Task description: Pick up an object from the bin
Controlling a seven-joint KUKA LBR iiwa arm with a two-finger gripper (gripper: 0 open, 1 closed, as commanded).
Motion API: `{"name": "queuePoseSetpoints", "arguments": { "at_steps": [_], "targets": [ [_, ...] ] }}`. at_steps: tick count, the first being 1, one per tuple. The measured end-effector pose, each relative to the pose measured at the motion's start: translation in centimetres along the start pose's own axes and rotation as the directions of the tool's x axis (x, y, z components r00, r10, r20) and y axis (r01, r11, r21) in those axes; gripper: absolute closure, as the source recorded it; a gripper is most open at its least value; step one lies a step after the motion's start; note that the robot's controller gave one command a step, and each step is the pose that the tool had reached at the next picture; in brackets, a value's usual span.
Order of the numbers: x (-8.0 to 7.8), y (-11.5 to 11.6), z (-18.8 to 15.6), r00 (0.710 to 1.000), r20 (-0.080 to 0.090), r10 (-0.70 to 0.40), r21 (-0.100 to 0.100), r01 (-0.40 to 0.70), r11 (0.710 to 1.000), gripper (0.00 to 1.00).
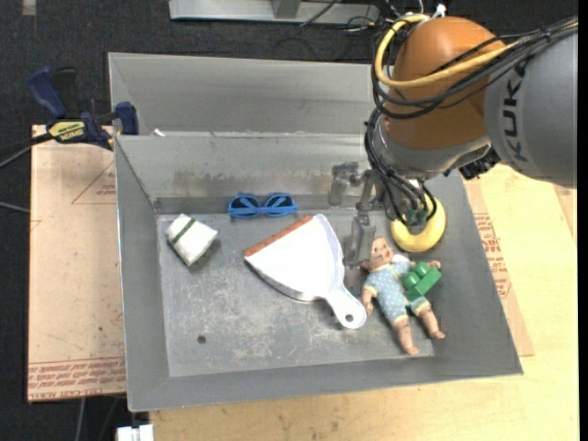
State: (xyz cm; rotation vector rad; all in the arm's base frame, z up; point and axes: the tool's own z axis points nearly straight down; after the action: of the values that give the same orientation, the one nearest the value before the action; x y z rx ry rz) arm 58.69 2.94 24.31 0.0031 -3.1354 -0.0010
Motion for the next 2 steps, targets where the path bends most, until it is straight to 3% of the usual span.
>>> {"name": "queuePoseSetpoints", "arguments": {
  "at_steps": [1,2],
  "targets": [
    [-0.1,0.0,-0.5,1.0,0.008,0.001,0.0,-0.001,1.0,0.0],
    [1.0,0.0,5.4,0.999,0.011,0.041,-0.001,-0.041,0.999,0.0]
  ]
}}
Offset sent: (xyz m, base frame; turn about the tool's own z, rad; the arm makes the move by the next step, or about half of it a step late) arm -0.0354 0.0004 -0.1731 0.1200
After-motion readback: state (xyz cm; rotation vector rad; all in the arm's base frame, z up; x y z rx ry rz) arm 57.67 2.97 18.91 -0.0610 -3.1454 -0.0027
